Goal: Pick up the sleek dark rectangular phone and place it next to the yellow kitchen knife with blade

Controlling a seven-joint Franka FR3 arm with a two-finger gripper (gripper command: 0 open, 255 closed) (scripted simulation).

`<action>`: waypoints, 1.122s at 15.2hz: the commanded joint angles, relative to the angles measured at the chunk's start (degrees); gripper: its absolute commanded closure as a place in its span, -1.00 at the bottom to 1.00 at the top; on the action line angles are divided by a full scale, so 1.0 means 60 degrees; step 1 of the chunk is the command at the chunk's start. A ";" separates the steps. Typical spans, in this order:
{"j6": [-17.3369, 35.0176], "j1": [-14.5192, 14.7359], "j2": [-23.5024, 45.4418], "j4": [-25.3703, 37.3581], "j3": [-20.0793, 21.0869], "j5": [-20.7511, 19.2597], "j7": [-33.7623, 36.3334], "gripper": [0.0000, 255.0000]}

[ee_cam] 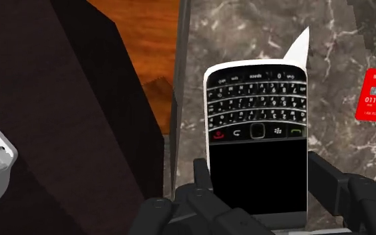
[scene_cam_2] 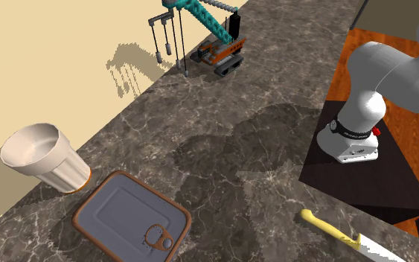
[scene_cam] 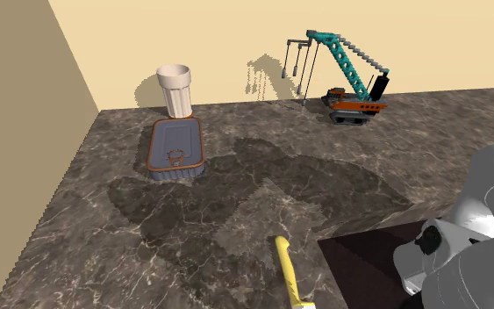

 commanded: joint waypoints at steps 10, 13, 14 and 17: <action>0.0424 -0.0338 0.0920 0.1459 0.2435 0.0309 0.2194 1.00; 0.0854 -0.0472 0.1099 0.1248 0.2765 0.0399 0.2175 1.00; 0.1000 -0.0524 0.1164 0.1182 0.2882 0.0426 0.2171 1.00; 0.1449 -0.0710 0.1379 0.0995 0.3259 0.0500 0.2161 1.00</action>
